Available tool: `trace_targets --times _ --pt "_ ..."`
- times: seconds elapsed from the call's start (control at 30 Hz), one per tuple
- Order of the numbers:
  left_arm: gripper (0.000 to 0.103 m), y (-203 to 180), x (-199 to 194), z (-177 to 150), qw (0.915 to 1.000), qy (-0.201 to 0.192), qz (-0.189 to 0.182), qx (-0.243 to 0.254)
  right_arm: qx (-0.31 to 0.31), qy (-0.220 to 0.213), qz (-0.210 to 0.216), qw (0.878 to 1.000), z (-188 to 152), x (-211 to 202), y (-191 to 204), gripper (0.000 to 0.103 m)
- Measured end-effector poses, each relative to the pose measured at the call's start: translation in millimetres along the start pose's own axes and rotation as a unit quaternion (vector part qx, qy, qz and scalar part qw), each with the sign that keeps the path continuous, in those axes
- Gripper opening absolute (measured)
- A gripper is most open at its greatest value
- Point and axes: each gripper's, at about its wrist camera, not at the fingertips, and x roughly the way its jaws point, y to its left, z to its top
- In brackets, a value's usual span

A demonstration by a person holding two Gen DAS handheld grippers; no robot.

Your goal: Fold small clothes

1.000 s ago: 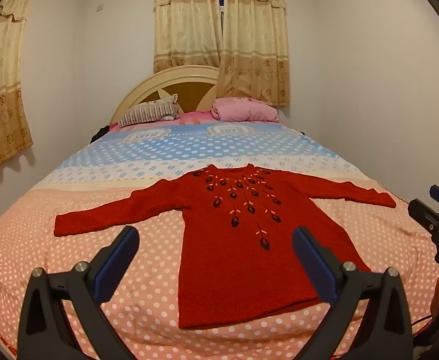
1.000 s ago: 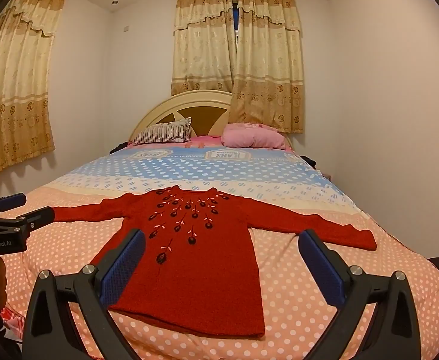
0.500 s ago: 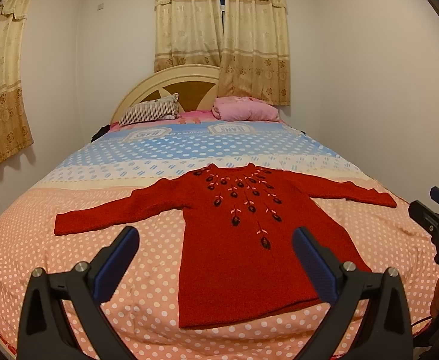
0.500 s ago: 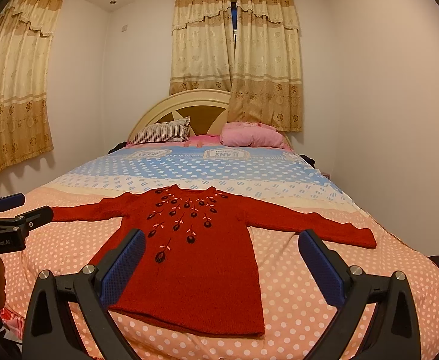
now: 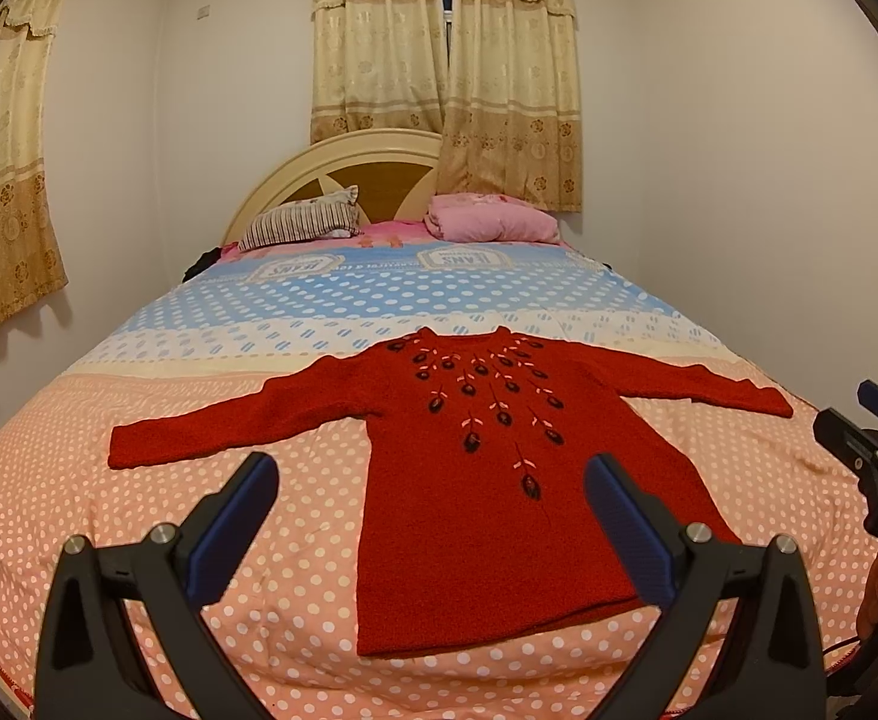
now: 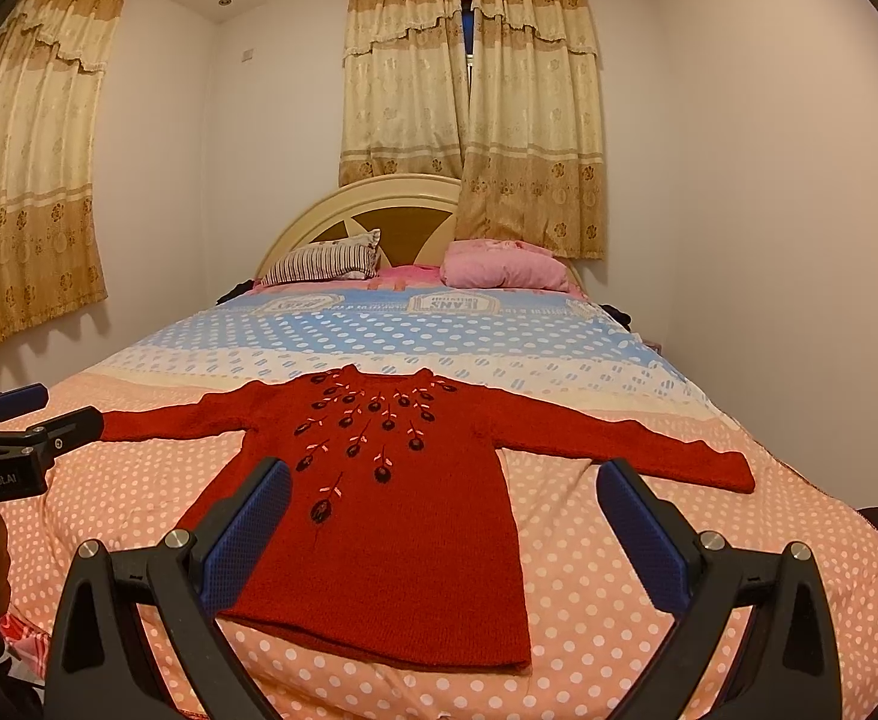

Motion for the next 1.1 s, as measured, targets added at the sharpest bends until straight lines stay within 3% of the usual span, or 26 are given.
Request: trace_targets --times 1.1 --pt "0.103 1.5 0.0 0.7 1.0000 0.001 0.001 -0.002 0.001 0.010 0.006 1.000 -6.5 8.3 0.1 0.102"
